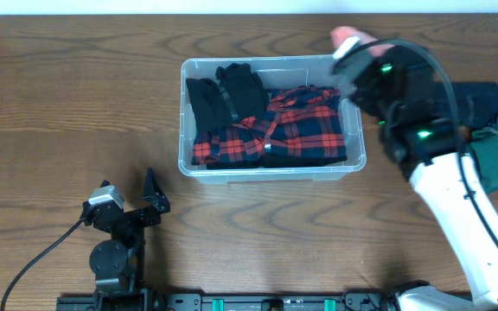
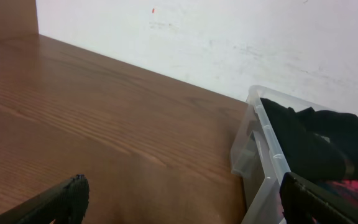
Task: Pack container
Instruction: 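Lift the pink shirt and lower it into the bin's back right corner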
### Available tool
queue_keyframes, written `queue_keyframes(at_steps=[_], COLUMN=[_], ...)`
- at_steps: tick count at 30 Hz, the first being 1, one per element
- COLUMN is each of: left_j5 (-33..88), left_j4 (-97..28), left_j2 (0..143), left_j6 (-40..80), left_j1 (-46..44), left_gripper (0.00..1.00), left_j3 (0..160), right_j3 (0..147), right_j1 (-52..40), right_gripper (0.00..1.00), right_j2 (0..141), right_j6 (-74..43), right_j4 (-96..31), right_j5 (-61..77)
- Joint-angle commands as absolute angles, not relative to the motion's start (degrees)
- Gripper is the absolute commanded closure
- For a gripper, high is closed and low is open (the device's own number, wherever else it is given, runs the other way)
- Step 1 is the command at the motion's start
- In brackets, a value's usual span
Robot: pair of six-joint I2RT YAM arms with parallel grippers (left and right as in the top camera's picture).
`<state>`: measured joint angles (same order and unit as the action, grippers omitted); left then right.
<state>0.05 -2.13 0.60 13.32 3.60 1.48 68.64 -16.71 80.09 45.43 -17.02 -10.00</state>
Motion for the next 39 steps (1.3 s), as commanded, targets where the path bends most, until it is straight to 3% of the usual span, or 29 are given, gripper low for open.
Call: queue_keyframes(at_steps=[1, 9, 22, 29, 32, 34, 35, 37, 39], left_j5=[-0.4, -0.4, -0.4, -0.4, -0.4, -0.4, -0.4, -0.4, -0.4], left_j4=[-4.2, -4.2, -4.2, -4.2, -4.2, -4.2, -4.2, -4.2, -4.2], left_j2=[0.3, 0.3, 0.3, 0.3, 0.3, 0.3, 0.3, 0.3, 0.3], left_j6=[13.2, 13.2, 13.2, 13.2, 13.2, 13.2, 13.2, 13.2, 13.2], left_j1=[3.5, 3.5, 3.5, 3.5, 3.5, 3.5, 3.5, 3.5, 3.5], left_gripper=[0.02, 0.02, 0.02, 0.02, 0.02, 0.02, 0.02, 0.02, 0.02], left_j3=[0.2, 0.2, 0.2, 0.2, 0.2, 0.2, 0.2, 0.2, 0.2], right_j3=[69.6, 69.6, 69.6, 69.6, 69.6, 69.6, 69.6, 70.0, 70.8], right_j1=[-22.3, -30.2, -31.0, -31.0, -31.5, -31.7, -31.8, -32.0, -32.2], right_gripper=[0.99, 0.99, 0.99, 0.98, 0.73, 0.31, 0.21, 0.14, 0.14], right_j2=[79.7, 86.1, 95.0, 95.2, 95.2, 95.2, 95.2, 95.0, 94.5], right_j6=[50.0, 59.7, 77.9, 77.6, 73.0, 69.3, 66.6, 62.7, 60.7], right_j4=[-14.5, -8.5, -3.4, -7.7, -8.3, -7.2, -6.0, -4.4, -4.3], right_j5=[-8.8, -9.1, -14.1, -14.0, -14.0, -14.0, -14.0, -14.2, -14.0])
